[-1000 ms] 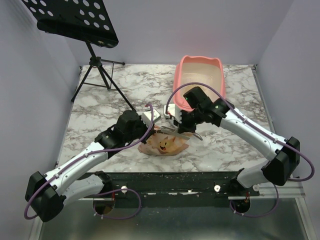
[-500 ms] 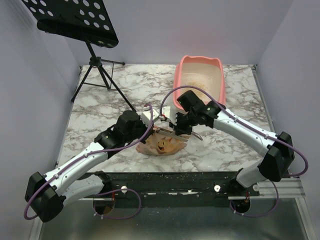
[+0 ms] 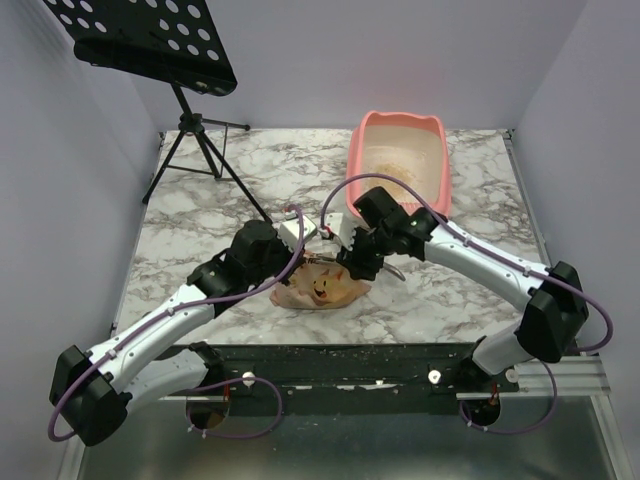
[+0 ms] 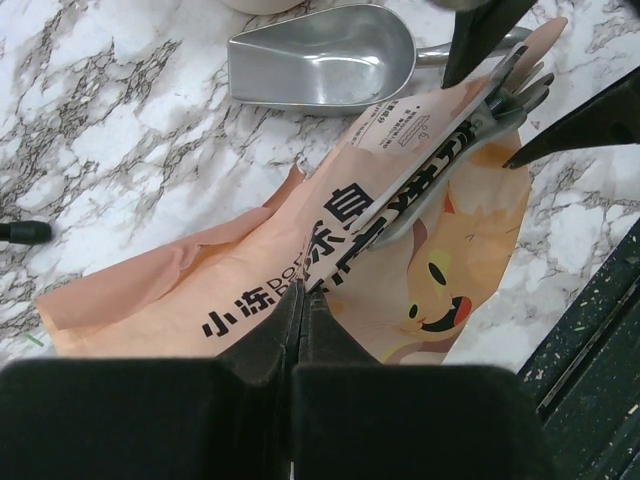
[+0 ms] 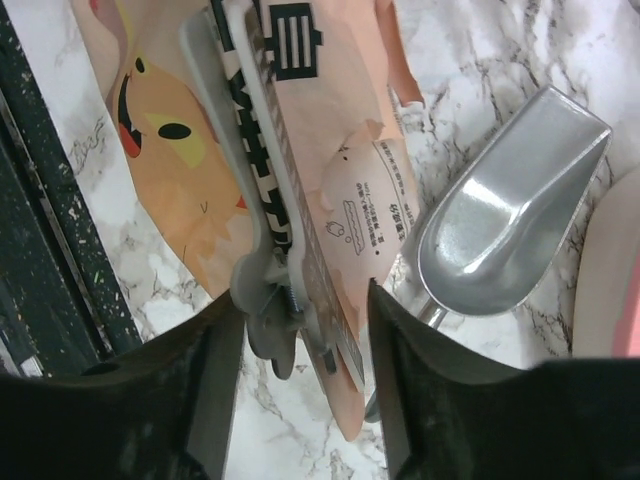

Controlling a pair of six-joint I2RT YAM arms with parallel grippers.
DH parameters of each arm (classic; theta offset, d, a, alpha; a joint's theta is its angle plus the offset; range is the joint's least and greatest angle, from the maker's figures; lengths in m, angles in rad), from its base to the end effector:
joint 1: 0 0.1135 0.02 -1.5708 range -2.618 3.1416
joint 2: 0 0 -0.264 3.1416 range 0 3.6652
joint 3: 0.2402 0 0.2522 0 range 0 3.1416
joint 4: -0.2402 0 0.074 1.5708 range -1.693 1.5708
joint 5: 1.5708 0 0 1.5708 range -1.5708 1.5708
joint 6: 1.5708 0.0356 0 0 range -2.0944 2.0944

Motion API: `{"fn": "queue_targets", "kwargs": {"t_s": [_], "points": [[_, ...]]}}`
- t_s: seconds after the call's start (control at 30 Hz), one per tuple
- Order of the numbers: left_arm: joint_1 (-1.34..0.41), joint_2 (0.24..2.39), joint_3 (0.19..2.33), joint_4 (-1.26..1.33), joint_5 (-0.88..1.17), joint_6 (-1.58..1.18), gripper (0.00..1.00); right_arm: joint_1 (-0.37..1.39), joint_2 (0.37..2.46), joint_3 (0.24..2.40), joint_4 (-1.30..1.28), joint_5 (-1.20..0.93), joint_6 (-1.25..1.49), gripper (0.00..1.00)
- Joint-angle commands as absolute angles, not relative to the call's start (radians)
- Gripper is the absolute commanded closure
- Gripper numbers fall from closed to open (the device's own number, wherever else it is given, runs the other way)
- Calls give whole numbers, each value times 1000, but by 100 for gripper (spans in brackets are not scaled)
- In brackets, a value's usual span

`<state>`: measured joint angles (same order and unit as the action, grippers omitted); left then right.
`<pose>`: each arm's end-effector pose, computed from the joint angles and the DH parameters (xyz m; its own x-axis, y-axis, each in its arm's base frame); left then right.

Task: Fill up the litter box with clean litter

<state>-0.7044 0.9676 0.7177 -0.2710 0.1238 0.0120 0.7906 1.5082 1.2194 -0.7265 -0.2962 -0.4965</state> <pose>0.1627 -0.1440 0.2741 -0.3705 0.3305 -0.8680 0.7287 0.6829 -0.0510 0.2123 0.2293 0.2729 -0.1501 -0.7993 -0.5818 -0.9776 0.2077 -0.0332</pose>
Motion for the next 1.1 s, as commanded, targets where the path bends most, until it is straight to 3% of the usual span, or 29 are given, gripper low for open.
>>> {"fn": "queue_targets", "kwargs": {"t_s": [0.0, 0.13, 0.3, 0.33, 0.37, 0.4, 0.43, 0.47, 0.6, 0.77, 1.07], "points": [[-701, 939, 739, -183, 83, 26, 100, 793, 1425, 1203, -675, -233, -453, 37], [-701, 939, 739, -184, 75, 28, 94, 793, 1327, 1196, -624, -196, -425, 31], [-701, 916, 752, -192, 29, 29, 62, 792, 1243, 1241, -581, -111, -309, 25], [-701, 908, 755, -198, 29, 37, 57, 793, 1233, 1259, -583, -94, -281, 21], [-701, 901, 756, -201, 34, 43, 53, 793, 1226, 1273, -581, -77, -255, 5], [-701, 893, 759, -206, 41, 41, 45, 793, 1217, 1290, -581, -71, -229, 0], [-701, 888, 768, -222, 63, 46, 30, 793, 1210, 1304, -581, -60, -209, 0], [-701, 890, 796, -247, 86, 55, 2, 793, 1206, 1315, -581, -42, -184, 0], [-703, 902, 914, -327, 52, 37, 1, 793, 1195, 1348, -578, 90, -66, 0], [-703, 940, 1011, -368, -139, -29, 1, 793, 1175, 1359, -566, 400, 156, 0], [-701, 1031, 1106, -363, -399, -69, 1, 795, 1097, 1257, -488, 520, 233, 0]]}}
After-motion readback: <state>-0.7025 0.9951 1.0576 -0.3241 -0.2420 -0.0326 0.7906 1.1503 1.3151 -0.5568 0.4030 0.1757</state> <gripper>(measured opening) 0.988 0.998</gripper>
